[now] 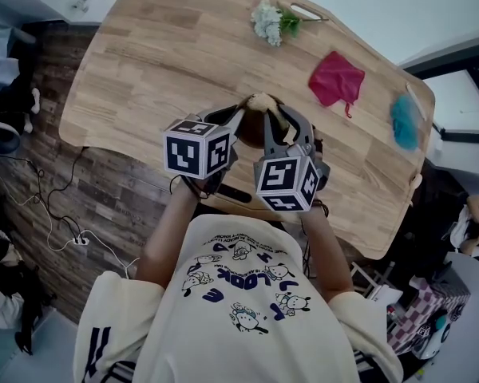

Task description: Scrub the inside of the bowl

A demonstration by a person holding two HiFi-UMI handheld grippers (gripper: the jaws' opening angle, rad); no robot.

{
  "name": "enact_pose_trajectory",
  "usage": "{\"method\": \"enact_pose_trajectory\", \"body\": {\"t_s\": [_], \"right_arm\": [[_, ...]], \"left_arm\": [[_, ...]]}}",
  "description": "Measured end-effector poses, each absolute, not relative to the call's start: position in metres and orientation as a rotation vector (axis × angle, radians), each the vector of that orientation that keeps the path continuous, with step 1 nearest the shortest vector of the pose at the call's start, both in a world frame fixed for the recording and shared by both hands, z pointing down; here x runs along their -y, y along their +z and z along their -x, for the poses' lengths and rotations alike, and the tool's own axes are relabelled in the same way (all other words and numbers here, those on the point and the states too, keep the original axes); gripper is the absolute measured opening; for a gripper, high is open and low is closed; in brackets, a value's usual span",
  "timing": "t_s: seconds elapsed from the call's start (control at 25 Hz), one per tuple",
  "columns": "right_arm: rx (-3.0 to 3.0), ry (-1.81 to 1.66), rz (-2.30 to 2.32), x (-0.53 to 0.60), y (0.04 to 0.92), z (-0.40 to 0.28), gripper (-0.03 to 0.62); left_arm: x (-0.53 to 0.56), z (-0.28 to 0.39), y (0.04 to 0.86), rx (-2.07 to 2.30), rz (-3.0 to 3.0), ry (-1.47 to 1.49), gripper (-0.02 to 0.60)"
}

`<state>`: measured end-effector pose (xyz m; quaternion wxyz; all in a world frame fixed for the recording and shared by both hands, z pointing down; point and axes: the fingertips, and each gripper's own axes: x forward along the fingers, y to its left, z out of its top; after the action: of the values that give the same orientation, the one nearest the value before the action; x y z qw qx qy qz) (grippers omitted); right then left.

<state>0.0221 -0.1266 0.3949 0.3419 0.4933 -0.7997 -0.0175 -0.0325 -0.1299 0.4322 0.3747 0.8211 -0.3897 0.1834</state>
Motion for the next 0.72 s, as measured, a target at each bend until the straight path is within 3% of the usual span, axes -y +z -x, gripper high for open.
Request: {"method": "enact_pose_trajectory", "body": {"t_s": [0.4, 0.72], "right_arm": [[2.022, -0.096, -1.338, 0.122, 0.395, -0.022, 0.063], [2.116, 0.342, -1.429, 0.116, 0.413, -0.02, 0.061]], "left_arm": [[0.135, 0.038, 0.416, 1.106, -2.143, 0.466, 0.049], [0.134, 0.035, 0.414, 1.133, -2.175, 0.496, 0.051]]}}
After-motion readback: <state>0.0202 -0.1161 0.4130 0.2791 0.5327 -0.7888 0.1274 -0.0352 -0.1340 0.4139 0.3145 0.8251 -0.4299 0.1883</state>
